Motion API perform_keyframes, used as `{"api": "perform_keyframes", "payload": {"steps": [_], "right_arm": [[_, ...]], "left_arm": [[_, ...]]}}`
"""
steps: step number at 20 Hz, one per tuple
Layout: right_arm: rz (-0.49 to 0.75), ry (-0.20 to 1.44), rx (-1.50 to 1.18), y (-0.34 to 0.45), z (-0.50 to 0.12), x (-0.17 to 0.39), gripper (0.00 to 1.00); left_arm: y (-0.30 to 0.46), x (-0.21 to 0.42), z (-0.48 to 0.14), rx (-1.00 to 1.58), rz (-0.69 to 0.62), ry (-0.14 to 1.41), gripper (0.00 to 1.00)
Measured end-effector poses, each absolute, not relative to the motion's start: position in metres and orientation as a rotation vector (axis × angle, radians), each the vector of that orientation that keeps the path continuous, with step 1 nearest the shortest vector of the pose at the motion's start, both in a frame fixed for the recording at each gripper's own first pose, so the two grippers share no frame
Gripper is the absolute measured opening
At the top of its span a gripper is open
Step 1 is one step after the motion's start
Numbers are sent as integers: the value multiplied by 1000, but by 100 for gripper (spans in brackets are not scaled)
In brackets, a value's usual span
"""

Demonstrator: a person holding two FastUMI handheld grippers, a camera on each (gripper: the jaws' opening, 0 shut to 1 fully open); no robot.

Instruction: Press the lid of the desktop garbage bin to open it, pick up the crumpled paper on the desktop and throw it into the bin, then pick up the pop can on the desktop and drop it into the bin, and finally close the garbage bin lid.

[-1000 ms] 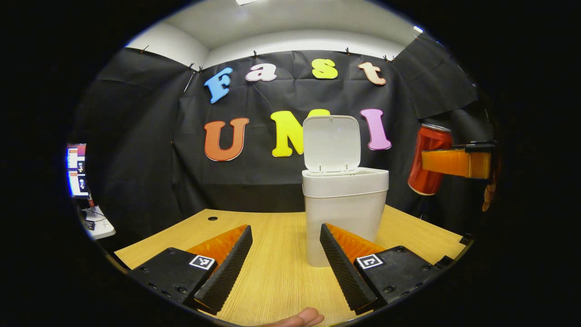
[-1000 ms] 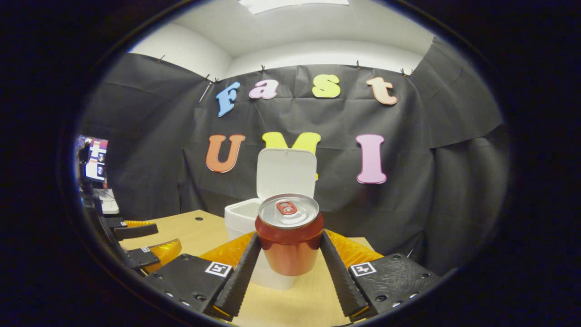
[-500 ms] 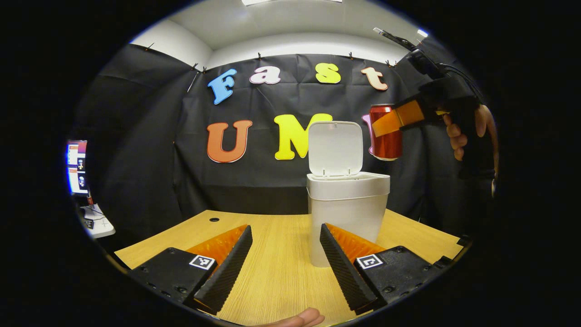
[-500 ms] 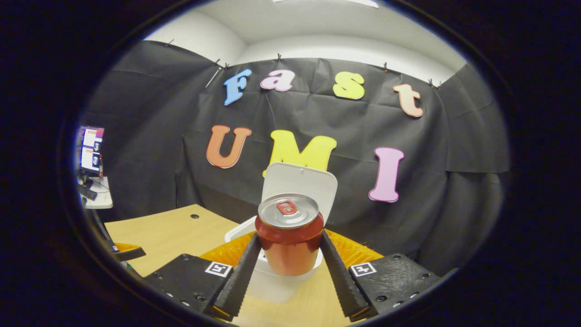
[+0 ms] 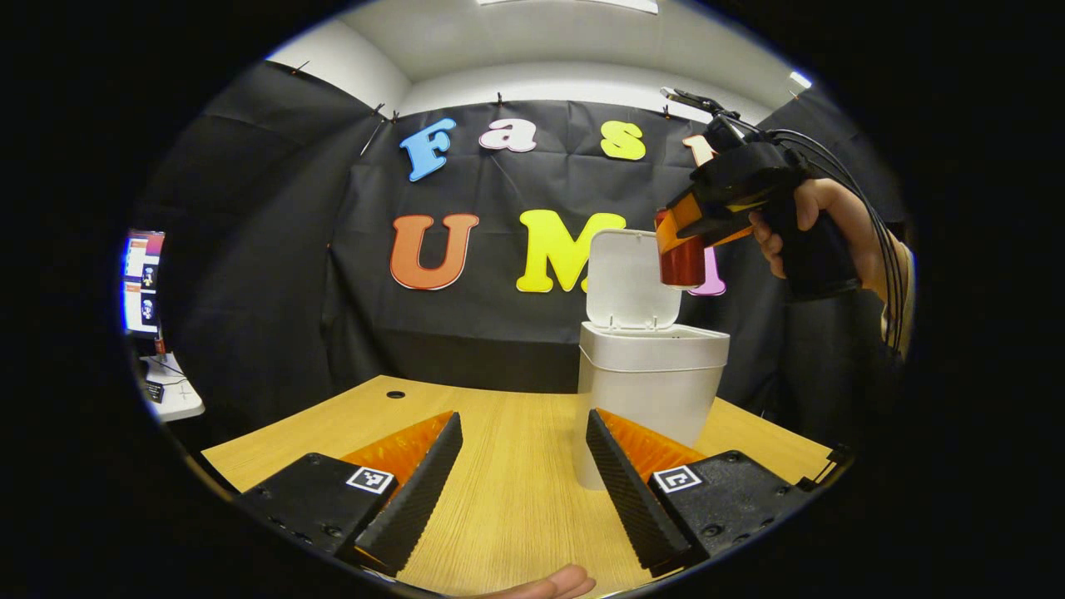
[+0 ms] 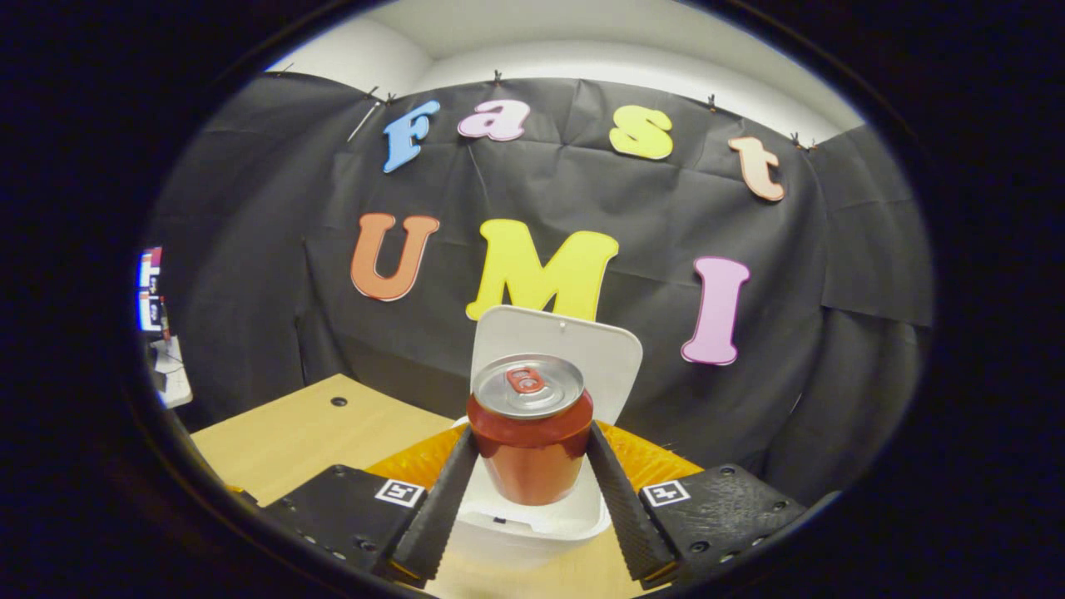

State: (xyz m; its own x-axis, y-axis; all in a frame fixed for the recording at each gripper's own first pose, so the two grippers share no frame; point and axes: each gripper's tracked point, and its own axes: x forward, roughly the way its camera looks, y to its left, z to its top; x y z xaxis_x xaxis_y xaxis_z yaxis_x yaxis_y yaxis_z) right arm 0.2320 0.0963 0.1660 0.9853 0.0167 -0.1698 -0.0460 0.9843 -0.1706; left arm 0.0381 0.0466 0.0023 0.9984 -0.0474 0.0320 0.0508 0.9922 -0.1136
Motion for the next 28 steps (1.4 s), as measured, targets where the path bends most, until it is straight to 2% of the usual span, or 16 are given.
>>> {"api": "perform_keyframes", "payload": {"steps": [11,17,21,23,27,28], "right_arm": [[3,303,-137,99,108,292,80],[-33,318,-145,89,97,297,81],[6,318,-147,96,93,293,82],[18,319,-151,96,93,293,91],[31,305,-167,97,92,290,94],[30,303,-174,96,91,289,98]], "left_arm": [[60,42,-2,-73,-12,-22,96],[57,43,-6,-71,-16,-12,97],[58,46,-6,-75,-18,-10,97],[60,45,-7,-78,-11,-9,96],[58,45,-8,-69,-13,-4,97],[57,44,-8,-64,-16,-5,97]]}}
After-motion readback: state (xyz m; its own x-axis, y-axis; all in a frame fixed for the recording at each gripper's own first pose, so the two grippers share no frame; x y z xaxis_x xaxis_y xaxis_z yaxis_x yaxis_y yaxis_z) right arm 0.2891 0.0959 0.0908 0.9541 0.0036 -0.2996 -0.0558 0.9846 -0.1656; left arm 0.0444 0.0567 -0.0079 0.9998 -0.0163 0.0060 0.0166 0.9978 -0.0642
